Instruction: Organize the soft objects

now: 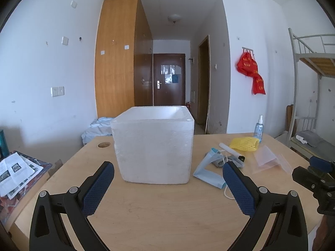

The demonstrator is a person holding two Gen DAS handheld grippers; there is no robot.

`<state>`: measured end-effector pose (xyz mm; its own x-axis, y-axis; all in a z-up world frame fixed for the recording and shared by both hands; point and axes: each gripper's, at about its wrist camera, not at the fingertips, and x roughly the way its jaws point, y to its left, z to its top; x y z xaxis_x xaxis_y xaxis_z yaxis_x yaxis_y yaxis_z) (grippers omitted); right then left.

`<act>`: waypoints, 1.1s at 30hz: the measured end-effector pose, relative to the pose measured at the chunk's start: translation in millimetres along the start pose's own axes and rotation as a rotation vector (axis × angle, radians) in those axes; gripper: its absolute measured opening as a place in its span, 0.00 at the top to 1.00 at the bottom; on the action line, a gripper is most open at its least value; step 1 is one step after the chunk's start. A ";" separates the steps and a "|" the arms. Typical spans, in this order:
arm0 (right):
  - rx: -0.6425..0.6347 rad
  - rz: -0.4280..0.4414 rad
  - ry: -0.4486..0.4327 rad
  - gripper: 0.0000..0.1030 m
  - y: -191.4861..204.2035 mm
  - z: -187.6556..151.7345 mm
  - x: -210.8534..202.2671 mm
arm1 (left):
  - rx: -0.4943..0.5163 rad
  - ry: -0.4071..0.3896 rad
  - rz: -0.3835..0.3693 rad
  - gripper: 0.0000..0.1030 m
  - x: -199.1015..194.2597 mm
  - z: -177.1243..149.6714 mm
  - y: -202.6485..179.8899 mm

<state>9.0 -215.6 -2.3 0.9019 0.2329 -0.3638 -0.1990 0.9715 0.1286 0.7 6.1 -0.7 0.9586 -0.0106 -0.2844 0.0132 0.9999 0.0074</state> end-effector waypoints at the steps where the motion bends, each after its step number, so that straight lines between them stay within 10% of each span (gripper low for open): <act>1: 0.000 -0.002 0.001 0.00 -0.1 -0.2 0.3 | 0.002 -0.003 0.004 0.00 -0.3 -0.1 -0.6; 33: 0.001 0.007 0.003 0.00 -2.4 0.7 1.3 | 0.003 -0.002 -0.002 0.00 0.3 0.3 -2.0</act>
<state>10.9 -217.7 -2.4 0.8992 0.2395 -0.3661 -0.2046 0.9699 0.1320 1.1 4.0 -0.5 0.9592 -0.0131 -0.2826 0.0164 0.9998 0.0094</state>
